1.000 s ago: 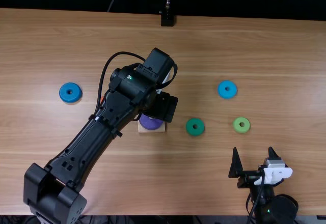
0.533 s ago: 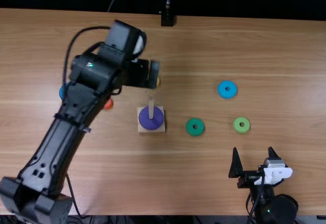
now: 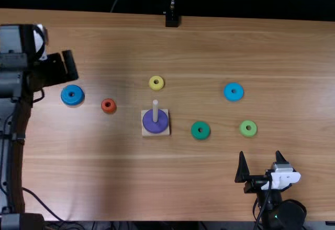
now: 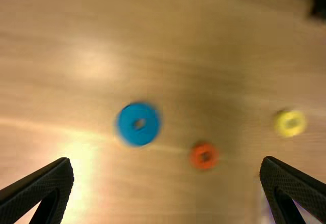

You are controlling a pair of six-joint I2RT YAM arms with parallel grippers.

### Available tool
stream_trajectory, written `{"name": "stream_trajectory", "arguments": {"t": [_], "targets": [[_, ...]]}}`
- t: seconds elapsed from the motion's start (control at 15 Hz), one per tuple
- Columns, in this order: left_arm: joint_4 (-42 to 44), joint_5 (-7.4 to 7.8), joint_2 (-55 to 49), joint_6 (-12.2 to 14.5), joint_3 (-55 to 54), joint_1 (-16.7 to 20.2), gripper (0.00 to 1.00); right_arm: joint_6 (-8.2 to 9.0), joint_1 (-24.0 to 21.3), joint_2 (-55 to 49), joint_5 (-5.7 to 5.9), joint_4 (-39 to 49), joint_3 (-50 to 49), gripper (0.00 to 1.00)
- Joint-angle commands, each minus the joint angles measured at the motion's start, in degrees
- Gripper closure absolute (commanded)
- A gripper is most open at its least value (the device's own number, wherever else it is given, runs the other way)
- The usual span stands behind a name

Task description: Build the Hanoi tower: stack the rings onto the peg from bottom to top in this color order: purple, dark blue, light blue, dark green, light green, yellow, orange.

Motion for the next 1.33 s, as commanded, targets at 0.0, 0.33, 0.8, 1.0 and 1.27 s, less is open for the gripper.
{"name": "stream_trajectory", "arguments": {"t": [0.0,0.33,0.8,1.0,1.27], "targets": [[0.3,1.21,-0.8,13.9,-3.2,0.7,0.00,0.42,-0.4,-0.7,-0.80,-4.7,-2.4,0.00],[1.0,1.00,10.4,26.1,-10.2,0.3,0.00,0.42,-0.4,-0.7,-0.80,-4.7,-2.4,0.00],[13.2,1.32,19.2,25.8,-9.4,0.1,0.00,0.42,-0.4,-0.7,-0.80,-4.7,-2.4,0.00],[13.4,1.32,22.3,25.8,-8.7,0.3,0.00,0.42,-0.4,-0.7,-0.80,-4.7,-2.4,0.00],[13.3,1.32,25.8,25.8,-6.5,0.3,0.00,0.42,-0.4,-0.7,-0.80,-4.7,-2.4,0.00]]}}
